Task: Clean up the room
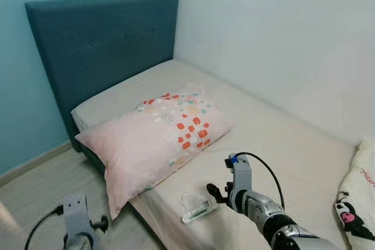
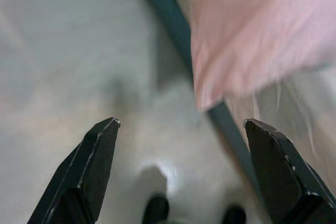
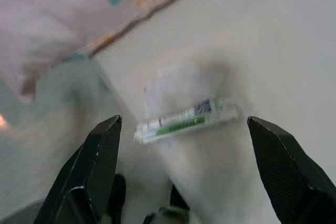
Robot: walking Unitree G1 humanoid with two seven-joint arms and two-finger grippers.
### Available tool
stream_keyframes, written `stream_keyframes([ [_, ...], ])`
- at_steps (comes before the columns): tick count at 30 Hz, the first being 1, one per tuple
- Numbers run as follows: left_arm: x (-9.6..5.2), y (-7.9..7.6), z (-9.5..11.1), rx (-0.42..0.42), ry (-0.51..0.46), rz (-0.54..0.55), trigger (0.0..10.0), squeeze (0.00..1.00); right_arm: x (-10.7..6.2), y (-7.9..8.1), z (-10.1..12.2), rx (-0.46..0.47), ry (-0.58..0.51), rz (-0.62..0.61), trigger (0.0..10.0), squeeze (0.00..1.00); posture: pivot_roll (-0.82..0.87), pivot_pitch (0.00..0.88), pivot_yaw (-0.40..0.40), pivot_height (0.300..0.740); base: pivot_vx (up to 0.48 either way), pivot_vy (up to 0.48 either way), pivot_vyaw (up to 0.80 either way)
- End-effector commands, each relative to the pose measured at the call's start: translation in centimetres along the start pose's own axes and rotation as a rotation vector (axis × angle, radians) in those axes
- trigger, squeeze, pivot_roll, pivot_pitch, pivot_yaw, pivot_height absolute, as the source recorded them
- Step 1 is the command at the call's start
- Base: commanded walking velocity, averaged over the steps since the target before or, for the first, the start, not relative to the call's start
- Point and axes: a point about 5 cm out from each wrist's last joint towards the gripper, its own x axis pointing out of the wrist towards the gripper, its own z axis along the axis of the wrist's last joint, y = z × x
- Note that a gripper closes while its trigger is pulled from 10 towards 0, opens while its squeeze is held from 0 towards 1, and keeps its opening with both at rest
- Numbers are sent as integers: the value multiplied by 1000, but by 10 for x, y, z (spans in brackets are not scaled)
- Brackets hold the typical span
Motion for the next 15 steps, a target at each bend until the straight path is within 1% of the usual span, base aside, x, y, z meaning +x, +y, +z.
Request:
stream_keyframes([
  [1,0,1,2,9,-11,2,10000,0,0,-1,-6,14,27,-6,10000,0,-17,0,-110,635,0,0,0],
  [4,7,1,29,-20,-110,-23,10000,0,1,2,-6,16,27,-13,10000,0,-9,0,-106,620,0,0,0],
  [5,7,1,29,-20,-110,-23,10000,0,1,2,-6,16,27,-13,10000,0,-9,0,-106,620,0,0,0],
  [6,8,0,36,-20,-133,-30,10000,0,2,4,-7,13,29,-13,10000,0,-9,0,-106,615,0,0,0],
  [7,8,0,36,-20,-133,-30,10000,0,2,4,-7,13,29,-13,10000,0,-9,0,-106,615,0,0,0],
  [8,9,-1,44,-14,-165,-40,10000,0,2,6,-7,10,33,-11,10000,0,-2,0,-107,610,0,0,0],
  [9,11,-4,61,10,-233,-64,10000,0,4,10,-8,16,39,-24,10000,0,5,0,-104,600,0,0,0],
  [10,11,-4,61,10,-233,-64,10000,0,4,10,-8,16,39,-24,10000,0,5,0,-104,600,0,0,0],
  [11,11,-5,66,19,-253,-73,10000,0,5,11,-8,21,41,-34,10000,0,5,0,-104,595,0,0,0],
  [12,11,-7,70,28,-278,-87,10000,0,5,13,-7,46,43,-46,10000,0,8,0,-100,585,0,0,0],
  [13,11,-7,70,28,-278,-87,10000,0,5,13,-7,46,43,-46,10000,0,8,0,-100,585,0,0,0],
  [14,11,-7,72,35,-287,-93,10000,0,6,14,-6,65,43,-45,10000,0,11,0,-100,580,0,0,0],
  [15,11,-9,73,52,-299,-102,10000,0,7,17,-4,105,34,-37,10000,0,13,1,-99,575,0,0,0],
])
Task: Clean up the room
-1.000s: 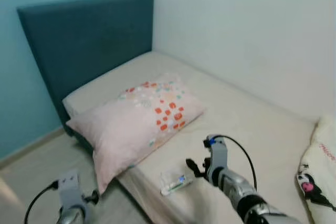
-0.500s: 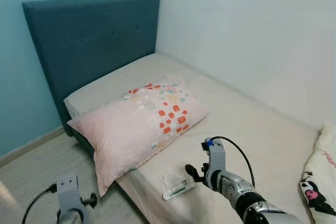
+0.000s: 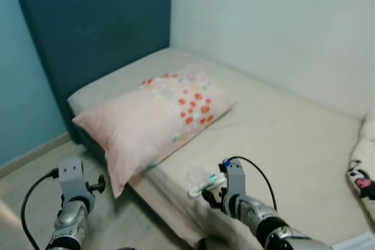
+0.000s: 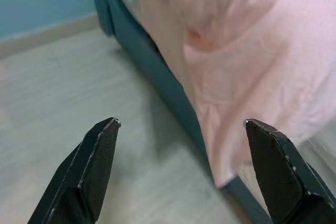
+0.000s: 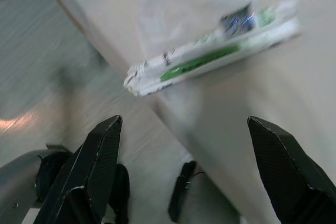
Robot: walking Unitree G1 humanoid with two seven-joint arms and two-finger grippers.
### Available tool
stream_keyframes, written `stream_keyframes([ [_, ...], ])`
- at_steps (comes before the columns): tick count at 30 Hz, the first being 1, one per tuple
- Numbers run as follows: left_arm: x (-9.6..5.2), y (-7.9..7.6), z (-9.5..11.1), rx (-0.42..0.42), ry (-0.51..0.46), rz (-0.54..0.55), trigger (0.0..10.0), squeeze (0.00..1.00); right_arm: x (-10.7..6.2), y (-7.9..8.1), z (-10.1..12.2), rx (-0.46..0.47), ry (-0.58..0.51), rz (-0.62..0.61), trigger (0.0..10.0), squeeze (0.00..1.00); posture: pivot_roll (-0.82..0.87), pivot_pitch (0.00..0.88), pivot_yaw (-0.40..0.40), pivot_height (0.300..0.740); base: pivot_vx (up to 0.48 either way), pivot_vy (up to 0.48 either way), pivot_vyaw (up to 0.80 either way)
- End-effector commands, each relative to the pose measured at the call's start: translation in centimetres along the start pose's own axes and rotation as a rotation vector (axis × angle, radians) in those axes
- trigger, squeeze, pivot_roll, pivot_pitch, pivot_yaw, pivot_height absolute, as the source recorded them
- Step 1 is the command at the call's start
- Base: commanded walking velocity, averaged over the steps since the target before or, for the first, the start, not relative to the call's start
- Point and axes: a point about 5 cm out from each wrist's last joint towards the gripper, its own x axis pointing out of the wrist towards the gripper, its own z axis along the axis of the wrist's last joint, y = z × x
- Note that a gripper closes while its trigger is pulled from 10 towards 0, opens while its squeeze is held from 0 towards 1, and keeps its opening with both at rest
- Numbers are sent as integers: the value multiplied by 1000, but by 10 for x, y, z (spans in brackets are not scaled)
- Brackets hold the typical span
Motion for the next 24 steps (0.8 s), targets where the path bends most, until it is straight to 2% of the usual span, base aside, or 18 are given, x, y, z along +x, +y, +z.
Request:
stream_keyframes([
  [1,0,1,1,35,-10,-20,10000,0,1,3,4,60,-8,3,10000,0,13,1,-99,575,0,0,0],
  [2,0,0,3,55,-25,-35,10000,0,2,9,9,136,-34,39,10000,0,20,18,-95,570,0,0,0],
  [3,0,0,3,55,-25,-35,10000,0,2,9,9,136,-34,39,10000,0,20,18,-95,570,0,0,0],
  [5,-1,0,5,86,-48,-61,10000,0,3,20,20,265,-99,102,10000,0,28,33,-92,560,0,0,0],
  [6,-3,1,5,96,-55,-68,10000,0,3,22,27,333,-156,117,10000,0,37,50,-88,556,0,0,0],
  [7,-3,1,5,96,-55,-68,10000,0,3,22,27,333,-156,117,10000,0,37,50,-88,556,0,0,0],
  [9,-6,6,3,109,-68,-78,10000,0,2,18,34,455,-235,108,10000,0,52,84,-77,556,0,0,0],
  [12,-8,8,3,115,-74,-81,10000,0,1,16,35,487,-257,94,10000,0,54,91,-75,556,0,0,0],
  [14,-12,14,0,143,-82,-98,10000,0,0,9,32,571,-291,67,10000,0,64,134,-62,556,0,0,0],
  [16,-12,14,0,143,-82,-98,10000,0,0,9,32,571,-291,67,10000,0,64,134,-62,556,0,0,0],
  [17,-19,20,-4,188,-82,-121,10000,0,-2,0,23,627,-299,16,10000,0,71,162,-50,556,0,0,0],
  [19,-21,23,-6,203,-79,-129,10000,0,-3,-5,18,642,-298,-15,10000,0,71,162,-50,556,0,0,0],
  [21,-25,26,-6,221,-82,-141,10000,0,-5,-13,17,699,-335,-25,10000,0,73,201,-38,556,0,0,0],
  [24,-28,29,-6,246,-86,-154,10000,0,-8,-19,19,726,-376,-42,10000,0,71,209,-30,556,0,0,0],
])
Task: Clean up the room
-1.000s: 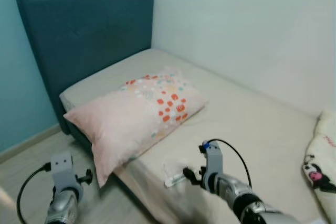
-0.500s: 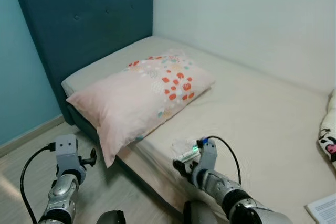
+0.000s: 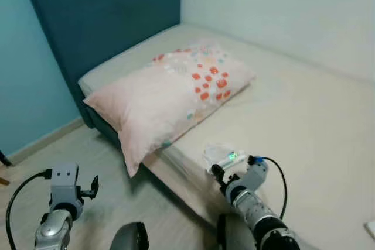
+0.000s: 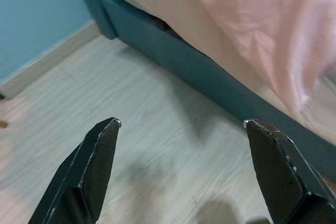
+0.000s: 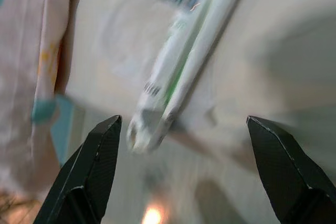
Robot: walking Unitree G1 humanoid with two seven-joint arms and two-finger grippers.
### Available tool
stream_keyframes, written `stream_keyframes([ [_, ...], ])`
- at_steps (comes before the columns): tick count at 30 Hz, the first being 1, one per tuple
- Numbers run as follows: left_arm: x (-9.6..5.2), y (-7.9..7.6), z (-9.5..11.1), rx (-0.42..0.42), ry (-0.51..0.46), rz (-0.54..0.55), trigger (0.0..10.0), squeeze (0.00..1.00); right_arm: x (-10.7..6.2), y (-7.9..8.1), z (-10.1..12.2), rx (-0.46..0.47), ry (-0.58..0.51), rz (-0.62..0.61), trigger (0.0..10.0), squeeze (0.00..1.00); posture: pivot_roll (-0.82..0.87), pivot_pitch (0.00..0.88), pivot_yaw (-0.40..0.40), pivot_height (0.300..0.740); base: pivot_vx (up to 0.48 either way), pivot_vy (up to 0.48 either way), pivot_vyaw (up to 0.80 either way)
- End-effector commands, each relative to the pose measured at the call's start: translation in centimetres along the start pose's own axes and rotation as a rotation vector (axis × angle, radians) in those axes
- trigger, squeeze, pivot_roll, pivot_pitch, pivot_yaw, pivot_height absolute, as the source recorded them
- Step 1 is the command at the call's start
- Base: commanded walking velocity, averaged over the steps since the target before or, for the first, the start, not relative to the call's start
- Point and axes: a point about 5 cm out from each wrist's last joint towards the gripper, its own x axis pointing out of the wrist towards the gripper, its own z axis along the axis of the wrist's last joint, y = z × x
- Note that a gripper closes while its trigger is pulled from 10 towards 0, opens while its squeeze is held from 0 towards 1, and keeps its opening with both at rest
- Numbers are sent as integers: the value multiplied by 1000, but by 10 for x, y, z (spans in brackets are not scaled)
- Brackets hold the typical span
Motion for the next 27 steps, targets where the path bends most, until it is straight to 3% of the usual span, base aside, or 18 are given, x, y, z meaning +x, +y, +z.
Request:
stream_keyframes([
  [1,-3,5,0,32,-4,-8,10000,0,-2,-7,-1,30,-16,-23,10000,0,71,209,-30,556,0,0,0],
  [10,-1,22,26,73,-85,-1,10000,0,-4,-9,35,125,-170,44,10000,0,86,266,-6,556,0,0,0],
  [15,-13,9,29,115,-112,-85,10000,0,1,13,39,138,-173,181,10000,0,97,311,2,556,0,0,0],
  [18,-18,6,28,117,-109,-94,10000,0,2,18,42,142,-181,195,10000,0,109,328,4,556,0,0,0],
  [21,-33,-3,20,129,-85,-143,10000,0,7,37,50,140,-181,216,10000,0,133,355,14,556,0,0,0],
  [27,-52,-4,20,151,-70,-170,10000,0,11,57,61,145,-191,259,10000,0,162,394,12,556,0,0,0],
])
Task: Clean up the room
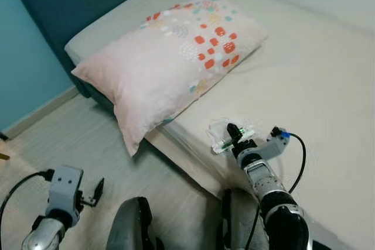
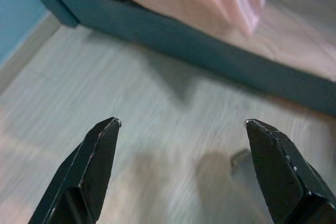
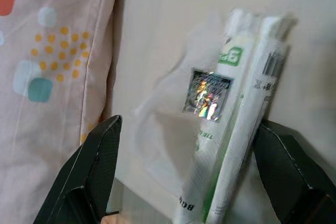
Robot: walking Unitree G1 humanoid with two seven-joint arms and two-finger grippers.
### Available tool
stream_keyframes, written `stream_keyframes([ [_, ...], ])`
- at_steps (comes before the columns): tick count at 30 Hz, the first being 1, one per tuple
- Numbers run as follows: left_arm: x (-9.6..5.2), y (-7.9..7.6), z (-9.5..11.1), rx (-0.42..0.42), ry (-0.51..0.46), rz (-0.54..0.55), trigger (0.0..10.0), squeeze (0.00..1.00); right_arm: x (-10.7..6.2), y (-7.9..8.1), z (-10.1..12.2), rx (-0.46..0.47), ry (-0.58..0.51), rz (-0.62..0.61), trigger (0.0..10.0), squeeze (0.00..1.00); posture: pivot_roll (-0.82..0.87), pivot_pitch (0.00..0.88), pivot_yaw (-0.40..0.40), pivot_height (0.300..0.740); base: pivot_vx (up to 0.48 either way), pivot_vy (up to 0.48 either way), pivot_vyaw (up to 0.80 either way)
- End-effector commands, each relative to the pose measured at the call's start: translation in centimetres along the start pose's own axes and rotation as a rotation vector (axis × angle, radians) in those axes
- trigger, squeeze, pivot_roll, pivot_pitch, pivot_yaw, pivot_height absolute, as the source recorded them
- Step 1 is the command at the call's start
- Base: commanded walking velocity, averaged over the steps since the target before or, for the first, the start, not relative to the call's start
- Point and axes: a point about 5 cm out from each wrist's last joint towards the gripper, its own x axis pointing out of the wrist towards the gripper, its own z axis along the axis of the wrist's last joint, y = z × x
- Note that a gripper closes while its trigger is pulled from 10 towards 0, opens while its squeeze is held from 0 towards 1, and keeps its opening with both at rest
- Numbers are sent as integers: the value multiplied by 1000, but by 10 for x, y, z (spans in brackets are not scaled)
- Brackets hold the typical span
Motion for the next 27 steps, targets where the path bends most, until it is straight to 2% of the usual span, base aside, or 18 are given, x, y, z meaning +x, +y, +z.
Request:
stream_keyframes([
  [1,-15,0,-3,8,38,-16,10000,0,3,6,-6,31,32,-9,10000,0,164,403,12,556,0,0,0],
  [5,-18,0,-2,9,42,-17,10000,0,6,10,-4,26,31,1,10000,0,165,406,13,556,0,0,0],
  [7,-28,1,-1,13,58,-20,10000,0,10,16,-2,-7,49,-23,10000,0,171,412,11,556,0,0,0],
  [8,-32,1,-1,14,64,-20,10000,0,10,14,-3,-57,71,-68,10000,0,168,422,7,556,0,0,0],
  [9,-36,0,0,19,70,-18,10000,0,10,12,-2,-104,81,-110,0,0,167,427,5,556,0,0,0],
  [13,-40,0,1,37,79,-18,10000,0,10,11,-1,-147,79,-143,0,0,168,431,4,556,0,0,0],
  [17,-50,-1,1,42,106,-7,10000,0,14,19,4,-183,66,-113,0,0,170,433,2,556,0,0,0],
  [23,-51,-2,2,53,113,-9,10000,0,17,26,6,-254,77,-79,0,0,188,432,-4,556,0,0,0],
  [24,-50,-1,4,61,115,-5,10000,0,18,30,5,-308,88,-50,0,0,195,425,-9,556,0,0,0],
  [27,-49,-1,5,67,118,-4,10000,0,18,33,4,-303,88,-19,0,0,197,420,-11,556,0,0,0],
])
